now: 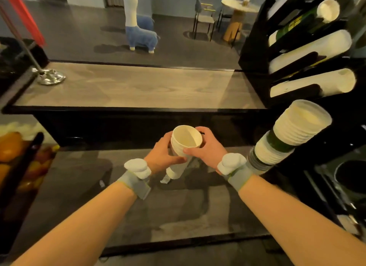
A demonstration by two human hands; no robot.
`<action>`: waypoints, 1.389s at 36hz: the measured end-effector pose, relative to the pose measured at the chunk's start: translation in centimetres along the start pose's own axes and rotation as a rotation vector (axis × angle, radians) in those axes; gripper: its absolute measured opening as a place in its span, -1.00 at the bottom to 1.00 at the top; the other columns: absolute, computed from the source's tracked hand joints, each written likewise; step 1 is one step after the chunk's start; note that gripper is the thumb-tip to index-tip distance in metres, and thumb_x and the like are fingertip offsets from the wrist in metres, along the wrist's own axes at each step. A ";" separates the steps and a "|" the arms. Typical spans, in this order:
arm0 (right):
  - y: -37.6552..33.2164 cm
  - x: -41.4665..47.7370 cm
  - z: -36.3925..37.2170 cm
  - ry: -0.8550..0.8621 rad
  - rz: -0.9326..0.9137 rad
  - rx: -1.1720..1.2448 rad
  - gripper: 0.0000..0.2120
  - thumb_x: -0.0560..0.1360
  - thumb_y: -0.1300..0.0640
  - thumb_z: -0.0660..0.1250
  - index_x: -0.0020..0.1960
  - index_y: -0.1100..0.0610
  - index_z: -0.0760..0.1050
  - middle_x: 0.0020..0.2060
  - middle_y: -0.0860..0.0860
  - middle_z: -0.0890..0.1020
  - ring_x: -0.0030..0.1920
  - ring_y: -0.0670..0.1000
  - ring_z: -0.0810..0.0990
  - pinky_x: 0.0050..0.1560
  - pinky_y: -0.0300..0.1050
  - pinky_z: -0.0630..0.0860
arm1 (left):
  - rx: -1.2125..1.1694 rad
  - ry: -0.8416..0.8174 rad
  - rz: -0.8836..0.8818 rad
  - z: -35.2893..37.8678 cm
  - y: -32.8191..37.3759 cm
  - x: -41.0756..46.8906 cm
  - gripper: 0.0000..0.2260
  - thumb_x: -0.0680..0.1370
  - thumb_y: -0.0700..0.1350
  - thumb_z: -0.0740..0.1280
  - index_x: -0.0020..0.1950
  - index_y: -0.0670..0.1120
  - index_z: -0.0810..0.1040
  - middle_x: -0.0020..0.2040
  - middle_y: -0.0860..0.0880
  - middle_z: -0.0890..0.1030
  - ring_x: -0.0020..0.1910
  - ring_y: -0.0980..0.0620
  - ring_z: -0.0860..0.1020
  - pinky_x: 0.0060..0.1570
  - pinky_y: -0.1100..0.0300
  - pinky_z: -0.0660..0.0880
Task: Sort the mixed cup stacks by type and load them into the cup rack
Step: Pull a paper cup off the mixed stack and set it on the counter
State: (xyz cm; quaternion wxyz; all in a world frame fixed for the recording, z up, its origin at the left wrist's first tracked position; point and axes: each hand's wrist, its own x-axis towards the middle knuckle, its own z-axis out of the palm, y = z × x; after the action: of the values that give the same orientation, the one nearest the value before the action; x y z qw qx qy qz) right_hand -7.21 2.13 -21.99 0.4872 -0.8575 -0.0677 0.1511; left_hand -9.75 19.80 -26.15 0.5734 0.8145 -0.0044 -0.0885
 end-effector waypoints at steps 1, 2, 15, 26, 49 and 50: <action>0.5 -0.2 0.1 0.006 -0.007 -0.003 -0.18 0.34 0.01 0.59 0.46 -0.03 0.22 0.13 -0.16 0.47 0.10 -0.15 0.48 -0.14 -0.42 0.43 | 0.010 0.000 0.009 0.2 -0.3 0.0 -0.21 0.37 -0.12 0.58 0.48 0.05 0.22 0.36 0.02 0.45 0.35 0.00 0.44 0.38 -0.08 0.41; 1.3 -0.1 0.4 0.007 0.002 -0.003 -0.18 0.34 0.04 0.59 0.46 0.00 0.22 0.14 -0.15 0.47 0.12 -0.14 0.47 -0.15 -0.43 0.41 | 0.002 -0.016 0.012 0.7 -1.0 0.4 -0.22 0.38 -0.12 0.58 0.48 0.06 0.23 0.35 0.04 0.45 0.34 0.02 0.44 0.36 -0.03 0.42; 8.3 2.8 1.8 -0.022 0.077 -0.007 -0.18 0.36 0.13 0.58 0.48 0.06 0.21 0.29 -0.05 0.46 0.24 -0.08 0.45 0.07 -0.34 0.42 | 0.003 -0.081 -0.073 2.9 -5.2 4.0 -0.30 0.43 -0.12 0.55 0.47 0.09 0.29 0.29 0.15 0.49 0.25 0.20 0.48 0.23 0.18 0.49; 10.3 6.5 1.8 0.029 0.146 -0.049 -0.20 0.35 0.08 0.59 0.47 0.03 0.26 0.32 0.00 0.48 0.29 0.02 0.48 0.09 -0.22 0.43 | 0.008 -0.066 -0.115 3.5 -6.5 6.9 -0.36 0.49 -0.13 0.48 0.41 0.23 0.22 0.35 0.16 0.40 0.40 0.08 0.35 0.35 0.06 0.36; 9.5 -1.8 -6.9 -0.120 0.308 -0.217 -0.34 0.46 -0.05 0.47 0.46 0.14 0.36 0.34 0.02 0.52 0.31 0.02 0.52 0.25 -0.16 0.45 | 0.211 -0.083 0.031 1.4 4.5 5.9 -0.47 0.51 0.00 0.46 0.43 0.04 0.37 0.40 0.05 0.44 0.37 0.01 0.43 0.38 -0.01 0.41; 9.6 -3.0 -8.2 -0.097 0.304 -0.197 -0.37 0.46 -0.04 0.47 0.44 0.14 0.38 0.33 0.02 0.54 0.29 0.00 0.53 0.19 -0.21 0.44 | 0.215 -0.114 0.067 2.5 6.0 5.9 -0.52 0.51 -0.01 0.45 0.39 0.05 0.40 0.34 0.07 0.49 0.33 0.05 0.47 0.37 -0.01 0.43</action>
State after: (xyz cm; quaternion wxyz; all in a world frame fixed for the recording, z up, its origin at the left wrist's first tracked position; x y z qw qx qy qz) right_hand -7.65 -10.28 -25.65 0.3685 -0.8931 0.0247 0.2567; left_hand -3.76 14.79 -22.14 0.4840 0.8644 -0.0739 -0.1146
